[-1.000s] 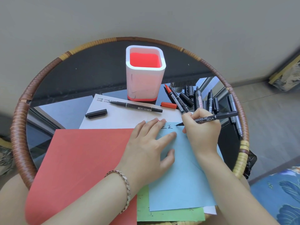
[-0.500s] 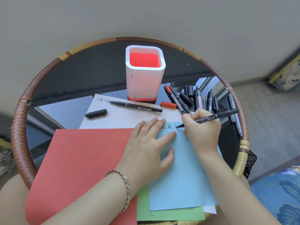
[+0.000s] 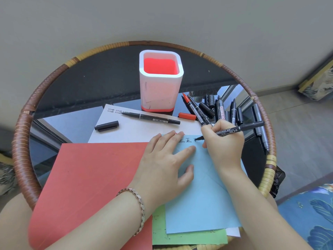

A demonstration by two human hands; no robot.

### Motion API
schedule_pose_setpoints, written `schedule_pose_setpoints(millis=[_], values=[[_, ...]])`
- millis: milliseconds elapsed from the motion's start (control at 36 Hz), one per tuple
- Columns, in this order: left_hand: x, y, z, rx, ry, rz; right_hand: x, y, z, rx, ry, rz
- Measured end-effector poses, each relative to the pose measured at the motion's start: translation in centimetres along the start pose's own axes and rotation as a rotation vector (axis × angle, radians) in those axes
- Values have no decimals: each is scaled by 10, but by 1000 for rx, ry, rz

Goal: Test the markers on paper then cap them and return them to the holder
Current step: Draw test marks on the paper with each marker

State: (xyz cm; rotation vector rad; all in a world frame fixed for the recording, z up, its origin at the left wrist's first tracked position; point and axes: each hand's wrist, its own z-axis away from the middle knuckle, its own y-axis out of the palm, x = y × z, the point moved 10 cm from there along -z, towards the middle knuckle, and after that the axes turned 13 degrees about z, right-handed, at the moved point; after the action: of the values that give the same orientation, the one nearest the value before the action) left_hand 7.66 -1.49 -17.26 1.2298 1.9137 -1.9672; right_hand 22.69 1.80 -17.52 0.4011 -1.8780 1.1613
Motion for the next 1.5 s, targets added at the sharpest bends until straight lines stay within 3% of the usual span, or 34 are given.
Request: schedule_pose_setpoints(millis=[417,611,833,1000,1306,1444,1500], values=[[0,0,0,6,-7,-7,-1,3,1,21,-13,-1],[2,1,0,28,-22,-16,-3,-10,0,-68,2,28],[2,2,0,27,-17,-15,2,-20,-1,-127,-21,-131],[2,3,0,37,-13,-22,21,-17,-2,156,-185,-193],[0,0,0,11,-15,-6,10,-54,-6,461,-191,-7],[-2,0,0,19,3,-12,0,-67,-25,456,-36,-128],[-3,0,1,23,22,-14,-2,-73,-38,402,-37,-44]])
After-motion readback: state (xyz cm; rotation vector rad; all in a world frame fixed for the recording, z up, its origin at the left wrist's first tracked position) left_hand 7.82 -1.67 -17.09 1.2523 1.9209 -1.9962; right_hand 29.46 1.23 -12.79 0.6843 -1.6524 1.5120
